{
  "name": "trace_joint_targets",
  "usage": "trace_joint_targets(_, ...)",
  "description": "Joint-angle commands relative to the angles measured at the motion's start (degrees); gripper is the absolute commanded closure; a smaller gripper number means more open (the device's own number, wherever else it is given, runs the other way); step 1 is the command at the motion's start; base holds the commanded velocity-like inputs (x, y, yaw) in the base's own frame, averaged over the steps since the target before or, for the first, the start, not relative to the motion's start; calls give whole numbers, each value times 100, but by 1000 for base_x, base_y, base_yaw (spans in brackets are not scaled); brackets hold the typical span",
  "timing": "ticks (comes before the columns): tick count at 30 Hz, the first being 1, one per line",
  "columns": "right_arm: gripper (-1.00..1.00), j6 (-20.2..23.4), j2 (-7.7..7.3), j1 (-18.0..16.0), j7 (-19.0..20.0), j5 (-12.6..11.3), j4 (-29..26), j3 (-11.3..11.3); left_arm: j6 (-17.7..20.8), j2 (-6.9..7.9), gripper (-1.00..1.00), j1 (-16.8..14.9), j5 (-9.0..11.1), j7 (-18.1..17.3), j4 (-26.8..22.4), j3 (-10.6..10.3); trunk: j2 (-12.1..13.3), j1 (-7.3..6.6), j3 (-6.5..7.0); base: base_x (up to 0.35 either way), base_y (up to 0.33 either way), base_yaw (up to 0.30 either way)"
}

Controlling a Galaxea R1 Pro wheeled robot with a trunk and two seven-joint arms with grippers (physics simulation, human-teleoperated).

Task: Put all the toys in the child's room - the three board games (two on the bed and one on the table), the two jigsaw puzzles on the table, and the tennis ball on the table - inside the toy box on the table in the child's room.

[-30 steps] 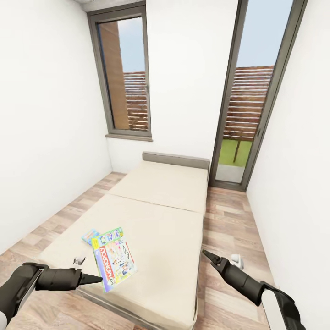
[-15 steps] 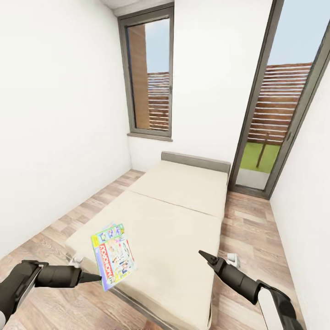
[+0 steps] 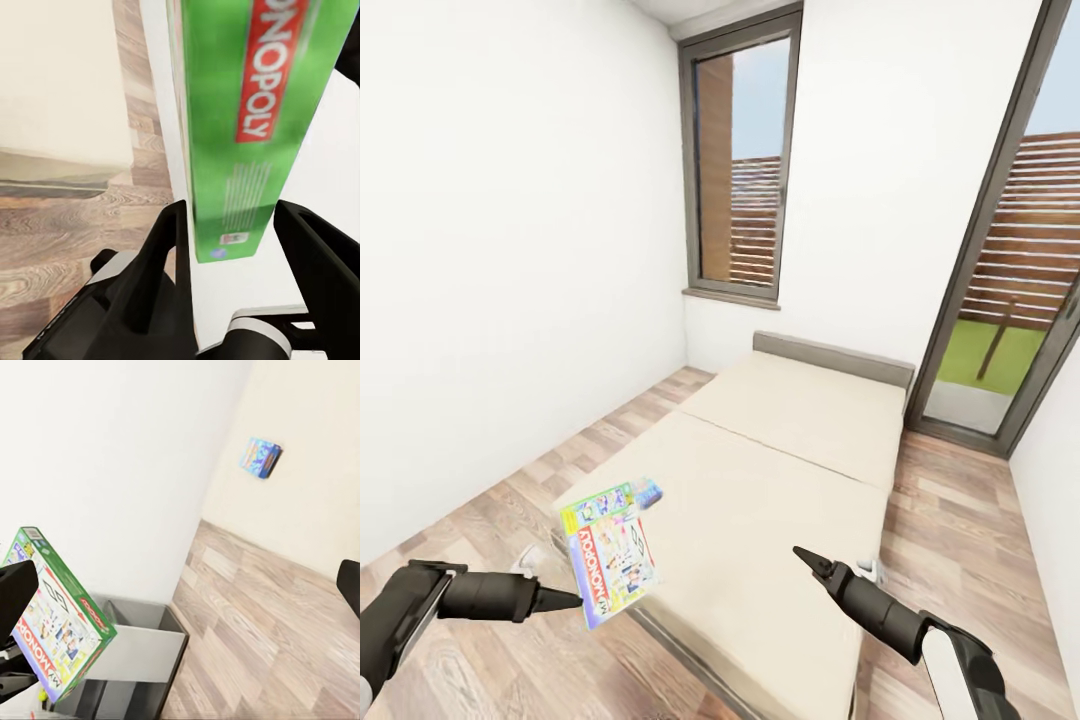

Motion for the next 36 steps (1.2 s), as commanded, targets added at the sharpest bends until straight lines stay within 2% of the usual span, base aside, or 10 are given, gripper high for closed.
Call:
trace_joint_targets(1, -100, 34, 6, -5, 20, 0, -4, -17, 56, -3, 100, -8, -41, -42, -1, 17, -14, 4, -13, 0, 0, 290)
trace_joint_targets(14, -100, 28, 25, -3, -118, -3, 3, -16, 74, 88, 100, -10, -59, -42, 9, 41, -14, 4, -13, 0, 0, 290)
trace_joint_targets(36, -100, 28, 43, -2, -181, 10, 3, -8, 88, 68, 100, -10, -60, -19, 14, 29, -14, 4, -13, 0, 0, 290)
